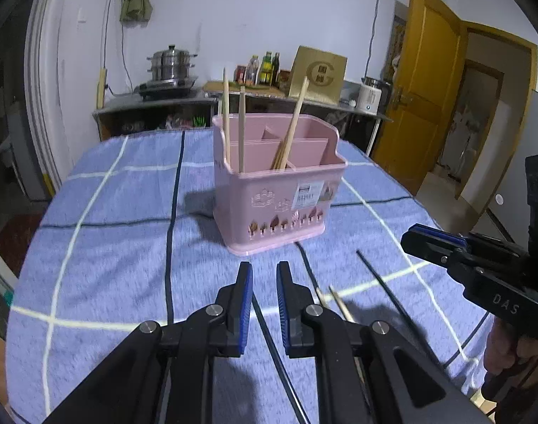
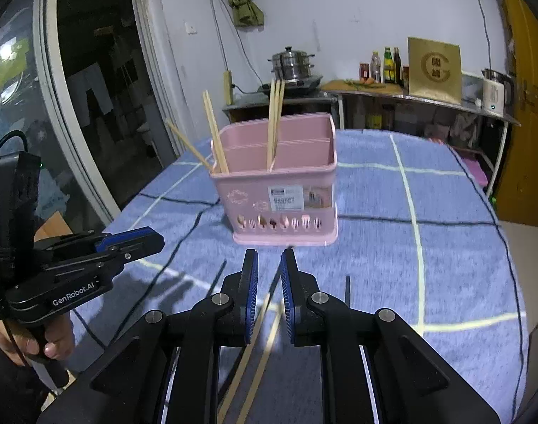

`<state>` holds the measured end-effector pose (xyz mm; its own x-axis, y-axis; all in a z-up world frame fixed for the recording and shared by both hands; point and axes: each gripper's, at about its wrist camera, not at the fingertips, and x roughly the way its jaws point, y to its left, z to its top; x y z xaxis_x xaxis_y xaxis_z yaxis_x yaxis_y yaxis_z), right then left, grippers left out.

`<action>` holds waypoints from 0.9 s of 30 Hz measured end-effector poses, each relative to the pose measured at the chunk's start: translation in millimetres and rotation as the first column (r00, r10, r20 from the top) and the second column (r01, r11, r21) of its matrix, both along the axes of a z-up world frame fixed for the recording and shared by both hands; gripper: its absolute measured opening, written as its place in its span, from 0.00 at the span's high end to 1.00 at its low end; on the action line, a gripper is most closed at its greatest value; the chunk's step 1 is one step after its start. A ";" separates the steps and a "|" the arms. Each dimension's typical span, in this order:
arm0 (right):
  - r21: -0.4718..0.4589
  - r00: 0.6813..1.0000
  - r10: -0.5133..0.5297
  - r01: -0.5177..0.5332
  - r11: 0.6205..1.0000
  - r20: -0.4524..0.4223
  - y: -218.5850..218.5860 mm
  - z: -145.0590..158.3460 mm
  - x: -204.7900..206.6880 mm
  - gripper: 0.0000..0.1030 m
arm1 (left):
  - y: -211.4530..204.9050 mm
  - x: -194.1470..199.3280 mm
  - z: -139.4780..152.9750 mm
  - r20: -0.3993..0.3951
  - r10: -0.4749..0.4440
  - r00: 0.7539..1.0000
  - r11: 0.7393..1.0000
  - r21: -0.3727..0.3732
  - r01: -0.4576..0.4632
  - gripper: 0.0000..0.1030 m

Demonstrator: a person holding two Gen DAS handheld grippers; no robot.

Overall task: Organize utensils
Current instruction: 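Move both open grippers back down to the remaining chopsticks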

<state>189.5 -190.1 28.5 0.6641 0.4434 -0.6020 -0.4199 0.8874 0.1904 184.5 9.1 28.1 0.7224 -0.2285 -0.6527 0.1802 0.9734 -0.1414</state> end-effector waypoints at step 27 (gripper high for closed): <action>-0.135 0.973 0.007 -0.039 0.990 -0.231 24.2 -87.2 18.9 0.87 | -21.5 32.8 -81.8 -0.240 0.005 0.971 0.998 0.058 0.009 0.87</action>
<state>208.4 -165.9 -58.7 0.4913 0.3590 -0.7936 -0.4000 0.9024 0.1606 217.3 -12.3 -53.7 0.5430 -0.1864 -0.8188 0.1499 0.9809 -0.1239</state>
